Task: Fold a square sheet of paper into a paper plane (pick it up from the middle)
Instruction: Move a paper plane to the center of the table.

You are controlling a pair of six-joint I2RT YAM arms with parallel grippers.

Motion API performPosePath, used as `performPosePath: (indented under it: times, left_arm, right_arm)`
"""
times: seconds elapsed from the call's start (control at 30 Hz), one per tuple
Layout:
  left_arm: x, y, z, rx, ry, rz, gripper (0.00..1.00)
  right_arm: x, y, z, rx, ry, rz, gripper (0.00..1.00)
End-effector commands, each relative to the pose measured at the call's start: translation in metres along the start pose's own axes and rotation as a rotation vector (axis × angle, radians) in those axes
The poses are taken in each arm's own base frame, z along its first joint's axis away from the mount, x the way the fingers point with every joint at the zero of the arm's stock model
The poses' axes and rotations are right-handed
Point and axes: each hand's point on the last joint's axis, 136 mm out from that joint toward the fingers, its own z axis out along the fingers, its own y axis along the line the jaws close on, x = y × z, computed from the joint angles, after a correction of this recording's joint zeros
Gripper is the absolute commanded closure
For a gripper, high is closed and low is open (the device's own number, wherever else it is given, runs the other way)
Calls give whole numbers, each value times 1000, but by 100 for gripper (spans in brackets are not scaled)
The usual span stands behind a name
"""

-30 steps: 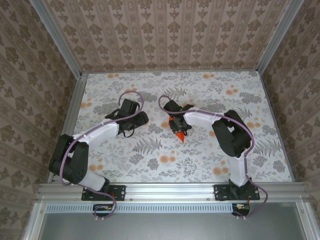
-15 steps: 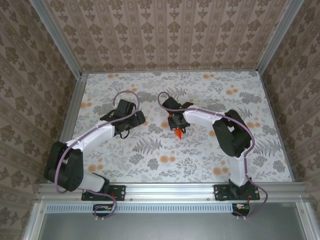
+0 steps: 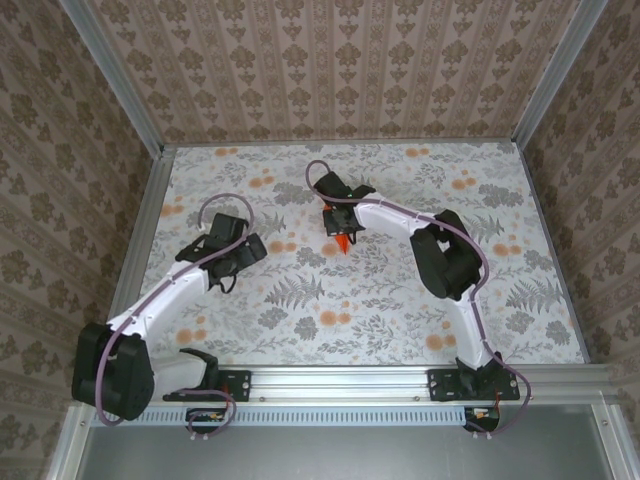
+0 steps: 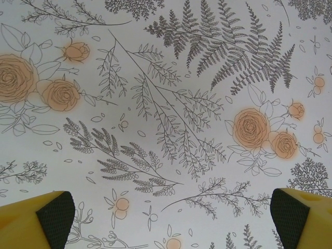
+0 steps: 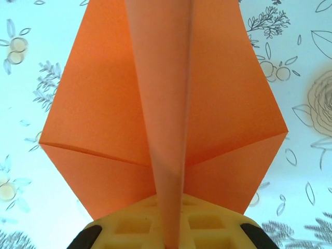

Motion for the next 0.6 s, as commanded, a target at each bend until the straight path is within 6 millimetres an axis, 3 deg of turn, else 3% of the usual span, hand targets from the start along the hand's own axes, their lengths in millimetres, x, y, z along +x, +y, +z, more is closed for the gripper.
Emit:
performPosePath:
  times: [0.0, 0.57]
  left_arm:
    - [5, 12, -1, -30, 6, 18, 0]
    - [9, 15, 5, -36, 28, 12, 0]
  right_arm:
    - [-2, -10, 7, 59, 20, -13, 90]
    - [16, -9, 35, 75, 87, -13, 77]
